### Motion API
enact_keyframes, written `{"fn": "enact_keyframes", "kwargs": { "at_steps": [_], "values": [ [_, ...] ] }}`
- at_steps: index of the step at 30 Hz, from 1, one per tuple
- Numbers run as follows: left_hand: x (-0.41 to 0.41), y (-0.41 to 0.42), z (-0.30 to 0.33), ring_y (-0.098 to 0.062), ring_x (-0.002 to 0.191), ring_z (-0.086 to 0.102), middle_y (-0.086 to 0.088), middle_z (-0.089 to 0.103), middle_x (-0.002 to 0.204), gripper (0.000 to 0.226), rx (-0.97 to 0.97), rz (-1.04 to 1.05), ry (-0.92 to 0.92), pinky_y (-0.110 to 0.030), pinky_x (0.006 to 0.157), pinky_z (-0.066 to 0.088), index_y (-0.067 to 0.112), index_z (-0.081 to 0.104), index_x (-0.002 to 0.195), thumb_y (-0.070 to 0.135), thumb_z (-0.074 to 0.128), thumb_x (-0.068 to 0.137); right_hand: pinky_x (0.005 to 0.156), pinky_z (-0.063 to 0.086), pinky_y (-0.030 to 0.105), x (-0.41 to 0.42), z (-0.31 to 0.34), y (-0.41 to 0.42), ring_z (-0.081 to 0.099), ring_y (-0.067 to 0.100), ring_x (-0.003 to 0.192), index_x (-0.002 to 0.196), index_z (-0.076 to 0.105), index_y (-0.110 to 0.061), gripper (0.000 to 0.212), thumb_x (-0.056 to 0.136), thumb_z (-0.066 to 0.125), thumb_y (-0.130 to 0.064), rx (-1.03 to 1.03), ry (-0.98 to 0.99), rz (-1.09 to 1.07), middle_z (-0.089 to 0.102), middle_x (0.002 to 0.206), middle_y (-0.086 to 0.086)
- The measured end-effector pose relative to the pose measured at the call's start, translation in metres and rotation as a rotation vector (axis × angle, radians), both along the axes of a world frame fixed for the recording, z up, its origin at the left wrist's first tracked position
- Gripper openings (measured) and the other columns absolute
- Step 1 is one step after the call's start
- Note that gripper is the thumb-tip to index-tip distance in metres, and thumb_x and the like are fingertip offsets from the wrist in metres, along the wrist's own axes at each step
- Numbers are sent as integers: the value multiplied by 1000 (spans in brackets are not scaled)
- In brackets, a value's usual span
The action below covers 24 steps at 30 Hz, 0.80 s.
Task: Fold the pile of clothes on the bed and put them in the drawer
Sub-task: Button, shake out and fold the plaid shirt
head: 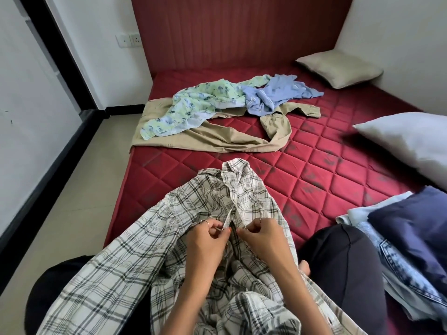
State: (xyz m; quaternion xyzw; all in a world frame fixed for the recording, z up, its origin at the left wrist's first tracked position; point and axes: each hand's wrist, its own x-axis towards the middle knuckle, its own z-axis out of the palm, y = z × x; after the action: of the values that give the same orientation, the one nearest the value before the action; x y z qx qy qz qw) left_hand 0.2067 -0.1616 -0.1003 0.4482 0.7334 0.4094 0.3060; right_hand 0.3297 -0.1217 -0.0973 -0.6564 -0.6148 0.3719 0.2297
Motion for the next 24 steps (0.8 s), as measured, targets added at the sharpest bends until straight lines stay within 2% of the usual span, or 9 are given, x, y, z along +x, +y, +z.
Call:
{"fn": "enact_keyframes", "kwargs": {
  "at_steps": [2,5,8,12,18,24],
  "values": [
    [-1,-4,5,-2,46,52,9,57,64,11,14,-36,68,-13,43,41,23,60,84,22,71,86,45,32,21,-1,1,-2,46,8,47,59,57,-16,30,81,72,-28,23,-16,-2,53,52,-5],
    [-1,-7,11,5,52,58,7,61,65,16,55,-45,82,-11,44,42,23,59,78,22,75,82,46,34,20,-1,6,-2,46,7,46,66,64,-12,22,83,70,-24,13,57,20,56,54,-3],
    [-2,-7,16,-1,64,66,4,67,73,15,86,-49,-61,-11,53,48,24,61,80,17,74,82,54,39,27,-1,10,-1,48,9,50,72,67,-12,13,82,71,-19,-44,231,1,57,57,-2],
    [-2,-8,23,6,75,66,7,72,83,12,97,-67,-227,-7,60,48,22,70,90,11,70,85,63,42,34,-1,10,-1,52,18,61,74,67,-12,13,80,75,-20,-65,407,5,62,65,6],
    [5,-9,20,4,77,67,9,72,80,11,93,1,-245,-7,59,47,30,70,87,19,69,87,63,40,36,-2,8,-3,50,19,64,72,67,-13,15,83,74,-20,-60,490,10,60,66,6],
    [11,-8,9,-5,83,68,6,72,86,7,72,48,-239,-14,65,52,22,69,93,20,69,87,63,37,33,-2,4,-5,45,18,65,78,66,-8,16,91,65,-18,-125,475,23,55,67,5]
  ]
}}
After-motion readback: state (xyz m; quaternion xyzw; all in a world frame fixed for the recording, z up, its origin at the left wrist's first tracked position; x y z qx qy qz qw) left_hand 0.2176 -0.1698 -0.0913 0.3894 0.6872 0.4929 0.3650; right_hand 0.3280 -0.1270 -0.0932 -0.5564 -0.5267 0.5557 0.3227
